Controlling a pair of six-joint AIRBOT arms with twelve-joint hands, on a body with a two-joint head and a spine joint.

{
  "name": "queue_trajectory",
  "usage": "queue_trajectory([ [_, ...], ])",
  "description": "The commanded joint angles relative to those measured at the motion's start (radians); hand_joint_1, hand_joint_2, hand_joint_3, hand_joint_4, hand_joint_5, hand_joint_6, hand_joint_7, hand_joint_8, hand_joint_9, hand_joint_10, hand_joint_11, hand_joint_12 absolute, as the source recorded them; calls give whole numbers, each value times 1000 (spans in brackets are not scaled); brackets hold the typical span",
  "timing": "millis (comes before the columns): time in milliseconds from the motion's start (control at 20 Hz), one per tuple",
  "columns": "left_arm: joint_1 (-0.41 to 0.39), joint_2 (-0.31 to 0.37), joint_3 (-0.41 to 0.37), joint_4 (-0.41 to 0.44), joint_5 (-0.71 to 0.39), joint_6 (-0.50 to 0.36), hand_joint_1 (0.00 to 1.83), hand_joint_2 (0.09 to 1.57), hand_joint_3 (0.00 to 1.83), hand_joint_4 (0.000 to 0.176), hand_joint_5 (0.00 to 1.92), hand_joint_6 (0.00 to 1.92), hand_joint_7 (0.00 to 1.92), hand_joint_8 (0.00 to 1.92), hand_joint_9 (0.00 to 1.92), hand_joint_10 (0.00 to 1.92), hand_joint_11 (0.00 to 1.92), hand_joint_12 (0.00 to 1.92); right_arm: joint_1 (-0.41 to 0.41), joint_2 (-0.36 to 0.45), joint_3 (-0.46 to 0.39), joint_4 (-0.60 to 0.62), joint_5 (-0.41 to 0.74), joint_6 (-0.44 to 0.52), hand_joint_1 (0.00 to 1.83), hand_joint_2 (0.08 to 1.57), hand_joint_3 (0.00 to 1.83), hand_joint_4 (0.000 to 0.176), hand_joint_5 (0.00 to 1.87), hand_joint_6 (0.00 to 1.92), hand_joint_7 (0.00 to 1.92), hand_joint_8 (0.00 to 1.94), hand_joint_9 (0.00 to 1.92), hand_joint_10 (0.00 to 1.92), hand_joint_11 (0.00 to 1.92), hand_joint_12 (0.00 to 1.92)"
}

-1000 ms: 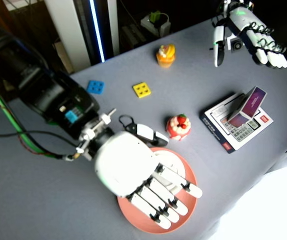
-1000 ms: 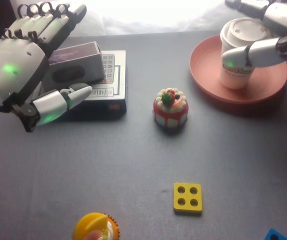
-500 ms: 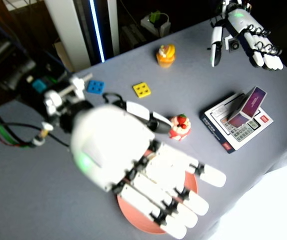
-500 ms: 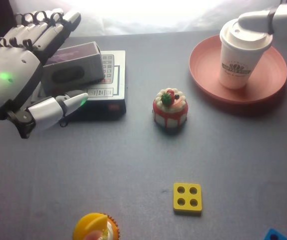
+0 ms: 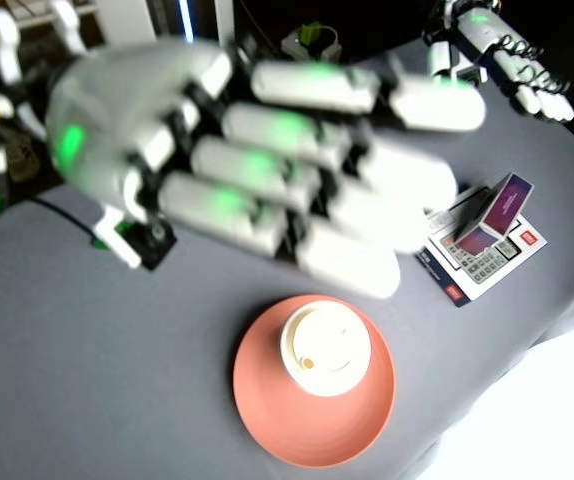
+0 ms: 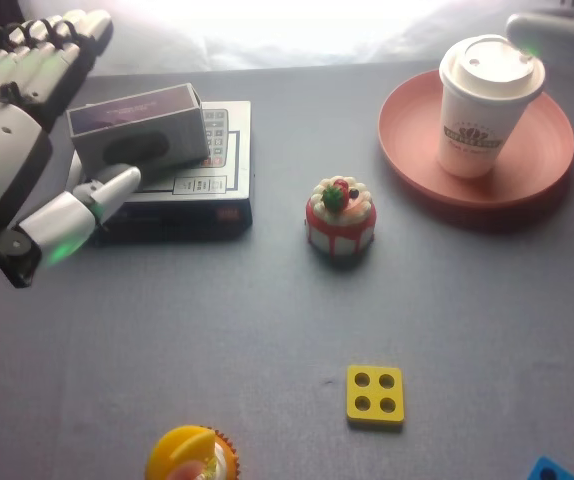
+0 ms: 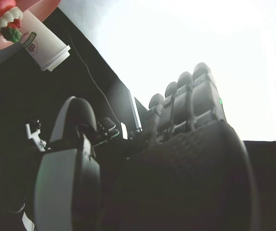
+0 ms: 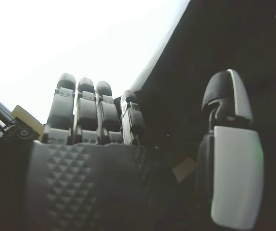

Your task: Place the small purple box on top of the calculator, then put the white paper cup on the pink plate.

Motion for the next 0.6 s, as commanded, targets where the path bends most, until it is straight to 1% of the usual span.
queue_trajectory([
  [0, 2, 5, -9, 28, -165, -4, 617, 1308, 0, 38, 0, 0, 10, 1, 32, 4, 0, 289, -16, 19, -13, 1, 213, 5, 603, 1024, 14, 110, 0, 0, 0, 0, 0, 0, 0, 0],
  [50, 10, 6, -14, 27, -188, -4, 629, 1309, 0, 60, 0, 0, 3, 3, 6, 0, 0, 93, -52, 44, -35, -1, 267, -1, 607, 1023, 13, 136, 0, 0, 0, 0, 0, 0, 0, 0],
  [100, 16, 8, -18, 27, -203, -4, 612, 1329, 8, 85, 0, 0, 0, 0, 0, 0, 0, 18, -73, 54, -52, -2, 301, -9, 590, 1043, 21, 130, 0, 0, 0, 0, 0, 0, 0, 0],
  [150, 28, 16, -28, 28, -239, -4, 610, 1329, 7, 99, 0, 0, 0, 0, 0, 0, 0, 3, -116, 75, -82, -2, 366, -33, 588, 1052, 24, 114, 0, 0, 0, 0, 0, 0, 0, 0],
  [200, 36, 20, -33, 28, -263, -4, 609, 1326, 6, 89, 0, 0, 0, 0, 0, 0, 0, 0, -140, 87, -99, -1, 399, -46, 578, 1066, 28, 96, 0, 0, 0, 0, 0, 0, 0, 0],
  [250, 49, 26, -42, 25, -297, -4, 534, 1312, 0, 88, 0, 0, 0, 0, 0, 0, 0, 0, -172, 103, -121, 2, 439, -65, 576, 1069, 28, 90, 0, 0, 0, 0, 0, 0, 0, 0],
  [300, 56, 29, -46, 23, -319, -4, 504, 1295, 0, 99, 0, 0, 0, 0, 0, 0, 0, 0, -188, 111, -135, 6, 464, -78, 592, 1075, 29, 85, 0, 0, 0, 0, 0, 0, 0, 0],
  [350, 70, 34, -53, 20, -355, -4, 513, 1270, 0, 99, 0, 0, 0, 0, 0, 0, 0, 0, -207, 118, -147, 9, 496, -87, 637, 1101, 36, 104, 0, 0, 0, 0, 0, 0, 0, 0],
  [400, 81, 41, -59, 18, -383, -4, 550, 1309, 2, 92, 0, 0, 0, 0, 0, 0, 0, 0, -215, 122, -153, 11, 516, -94, 601, 1117, 39, 115, 0, 0, 0, 0, 0, 0, 0, 0],
  [450, 84, 48, -64, 17, -385, -7, 484, 1325, 9, 138, 0, 0, 0, 0, 0, 0, 0, 0, -219, 129, -160, 13, 531, -98, 573, 1121, 35, 101, 0, 0, 0, 0, 0, 0, 0, 0],
  [500, 84, 49, -64, 28, -385, -7, 479, 1347, 18, 151, 0, 0, 0, 0, 0, 0, 0, 0, -232, 143, -170, 13, 555, -101, 549, 1133, 34, 82, 0, 0, 0, 0, 0, 0, 0, 0],
  [550, 83, 51, -64, 34, -385, -6, 483, 1364, 25, 154, 0, 0, 0, 0, 0, 0, 0, 0, -249, 152, -180, 15, 583, -108, 573, 1148, 33, 63, 0, 0, 0, 0, 0, 0, 0, 0],
])
